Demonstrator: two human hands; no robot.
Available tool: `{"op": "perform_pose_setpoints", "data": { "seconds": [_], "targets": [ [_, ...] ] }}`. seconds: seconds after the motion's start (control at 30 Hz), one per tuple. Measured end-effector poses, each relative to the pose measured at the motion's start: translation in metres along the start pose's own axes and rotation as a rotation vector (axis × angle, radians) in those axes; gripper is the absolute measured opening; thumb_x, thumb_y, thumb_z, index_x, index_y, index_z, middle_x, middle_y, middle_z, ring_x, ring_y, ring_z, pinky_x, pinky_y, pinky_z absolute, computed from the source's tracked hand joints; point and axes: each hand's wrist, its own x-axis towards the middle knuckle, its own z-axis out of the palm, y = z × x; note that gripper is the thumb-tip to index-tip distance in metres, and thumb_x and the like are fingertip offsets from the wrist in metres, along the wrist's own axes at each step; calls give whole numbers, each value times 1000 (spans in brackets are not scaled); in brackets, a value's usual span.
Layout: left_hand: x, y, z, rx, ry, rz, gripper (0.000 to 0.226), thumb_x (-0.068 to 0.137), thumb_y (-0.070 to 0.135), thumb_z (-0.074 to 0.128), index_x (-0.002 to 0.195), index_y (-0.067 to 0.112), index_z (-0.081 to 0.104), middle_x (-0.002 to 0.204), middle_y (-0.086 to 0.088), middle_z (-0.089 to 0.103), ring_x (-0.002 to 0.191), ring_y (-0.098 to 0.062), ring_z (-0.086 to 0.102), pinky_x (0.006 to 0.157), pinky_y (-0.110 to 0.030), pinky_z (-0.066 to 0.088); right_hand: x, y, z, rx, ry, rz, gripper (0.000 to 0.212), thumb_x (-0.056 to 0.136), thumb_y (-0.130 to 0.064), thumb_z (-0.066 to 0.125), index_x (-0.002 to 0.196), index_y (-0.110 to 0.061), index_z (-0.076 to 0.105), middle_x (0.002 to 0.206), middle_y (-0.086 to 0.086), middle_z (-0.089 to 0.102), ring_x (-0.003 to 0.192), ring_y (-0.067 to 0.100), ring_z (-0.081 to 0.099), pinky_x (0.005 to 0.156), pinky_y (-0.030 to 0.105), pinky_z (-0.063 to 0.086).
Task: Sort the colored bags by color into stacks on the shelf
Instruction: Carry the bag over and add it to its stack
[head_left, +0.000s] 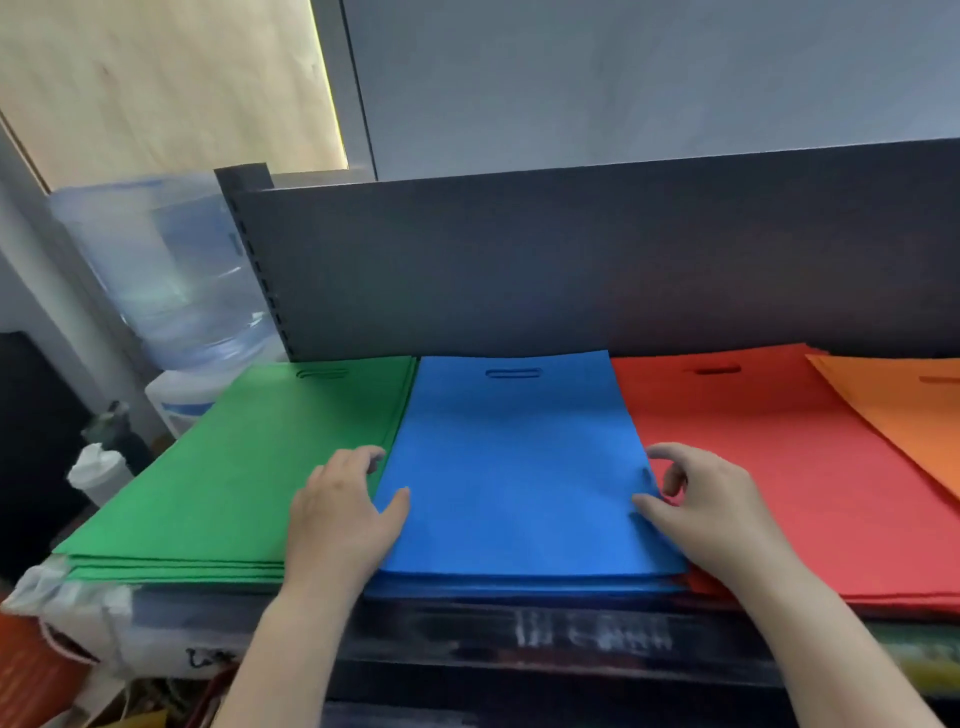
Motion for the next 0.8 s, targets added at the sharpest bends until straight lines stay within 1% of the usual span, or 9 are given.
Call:
{"op": "perform_pose_setpoints", "data": {
  "seconds": [0.1, 0.2, 0.3, 0.37, 0.47, 0.6, 0.67, 0.8],
  "targets": [
    [22, 14, -3, 23, 8, 132, 43, 87, 35, 62, 126, 19, 54, 119, 2, 58, 106, -20, 53, 90, -33, 40, 1, -6, -8, -91, 96, -20, 44, 78, -18, 73, 120, -12, 62, 83, -3, 49, 81, 17, 46, 72, 31, 32],
    [44, 44, -2, 53, 17, 313, 44, 88, 37, 58, 129, 20, 52, 125, 3, 57, 112, -20, 52, 92, -34, 38, 3, -12, -27, -161, 142, -54, 43, 80, -19, 72, 121, -13, 62, 91, -3, 50, 93, 23, 53, 79, 31, 38],
    [62, 85, 6, 99, -9, 459, 44, 90, 41, 53, 130, 22, 50, 126, 6, 55, 113, -19, 50, 90, -32, 36, 7, -14, -50, -212, 158, -98, 41, 84, -22, 69, 123, -16, 61, 101, -1, 57, 104, 21, 54, 85, 31, 40],
    [70, 116, 13, 141, -41, 524, 44, 91, 42, 51, 129, 22, 49, 124, 5, 55, 111, -20, 50, 88, -32, 36, 8, -10, -68, -277, 178, -106, 43, 86, -27, 65, 128, -18, 58, 113, 0, 59, 112, 20, 53, 88, 31, 43],
    [73, 166, 24, 179, -82, 608, 45, 90, 42, 51, 130, 21, 48, 123, 2, 55, 111, -21, 50, 88, -33, 36, 7, 6, -101, -378, 193, -55, 49, 91, -34, 59, 136, -21, 49, 128, -1, 53, 122, 20, 47, 92, 32, 43],
    [60, 240, 42, 211, -91, 722, 46, 90, 44, 52, 130, 20, 47, 121, 1, 55, 113, -23, 50, 87, -34, 37, -3, 48, -152, -507, 179, 20, 51, 92, -38, 54, 139, -21, 43, 127, 0, 51, 122, 21, 46, 91, 35, 45],
    [46, 280, 50, 222, -86, 774, 47, 90, 44, 51, 129, 20, 47, 122, 0, 54, 114, -24, 49, 87, -35, 37, -13, 74, -180, -573, 188, 54, 53, 92, -39, 53, 141, -22, 40, 130, -1, 50, 122, 21, 45, 90, 33, 44],
    [9, 362, 66, 174, -84, 856, 46, 89, 43, 50, 128, 18, 49, 121, -1, 54, 113, -24, 49, 86, -35, 36, -42, 132, -240, -692, 195, 151, 53, 94, -41, 49, 141, -21, 38, 133, 0, 48, 123, 23, 45, 90, 35, 43]
  ]
}}
